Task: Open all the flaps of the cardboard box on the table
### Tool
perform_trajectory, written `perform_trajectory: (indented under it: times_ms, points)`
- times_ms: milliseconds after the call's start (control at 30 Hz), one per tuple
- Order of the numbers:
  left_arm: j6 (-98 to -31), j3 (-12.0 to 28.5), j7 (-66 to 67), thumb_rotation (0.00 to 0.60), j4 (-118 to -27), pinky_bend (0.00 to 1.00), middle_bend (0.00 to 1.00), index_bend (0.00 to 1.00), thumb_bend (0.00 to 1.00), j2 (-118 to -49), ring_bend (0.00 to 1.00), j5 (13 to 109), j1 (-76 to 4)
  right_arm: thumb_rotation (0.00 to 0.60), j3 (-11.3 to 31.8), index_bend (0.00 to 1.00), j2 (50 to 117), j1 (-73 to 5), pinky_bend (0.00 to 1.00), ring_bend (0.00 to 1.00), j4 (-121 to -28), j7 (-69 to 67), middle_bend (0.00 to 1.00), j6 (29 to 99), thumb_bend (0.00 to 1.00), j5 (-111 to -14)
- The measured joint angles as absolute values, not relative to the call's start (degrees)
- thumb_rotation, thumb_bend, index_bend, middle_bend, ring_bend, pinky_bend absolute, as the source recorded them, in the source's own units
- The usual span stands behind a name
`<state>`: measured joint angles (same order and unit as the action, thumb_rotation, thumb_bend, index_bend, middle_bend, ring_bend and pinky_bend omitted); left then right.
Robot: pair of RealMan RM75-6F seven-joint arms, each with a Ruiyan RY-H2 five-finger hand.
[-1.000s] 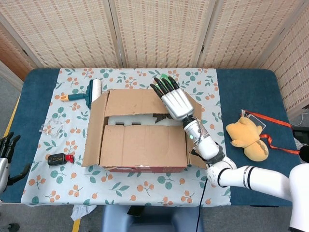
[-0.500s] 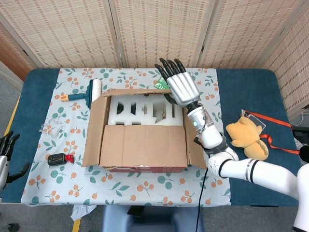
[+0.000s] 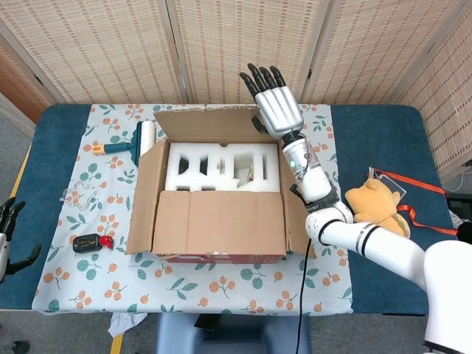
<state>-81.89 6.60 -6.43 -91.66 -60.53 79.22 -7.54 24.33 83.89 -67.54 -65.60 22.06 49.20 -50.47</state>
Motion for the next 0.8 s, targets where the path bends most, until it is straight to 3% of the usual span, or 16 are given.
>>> perform_trajectory:
  times_ms: [567,800]
  points:
    - [-80.7,7.3,-7.1,0.600,-90.7,0.00,0.00,0.00,0.39,-60.5,0.00,77.0,-7.6,0.600,23.7,0.00,90.0,-71.2,0.00,0.00,-48.5,16.1,0.00,43.5,0.41,-52.7]
    - [-80.3,7.3,-7.0,0.600,-90.3,0.00,0.00,0.00,0.39,-60.7,0.00,77.2,-7.9,0.600,22.8,0.00,90.1,-70.4,0.00,0.00,-47.7,13.8,0.00,42.8,0.41,-54.7]
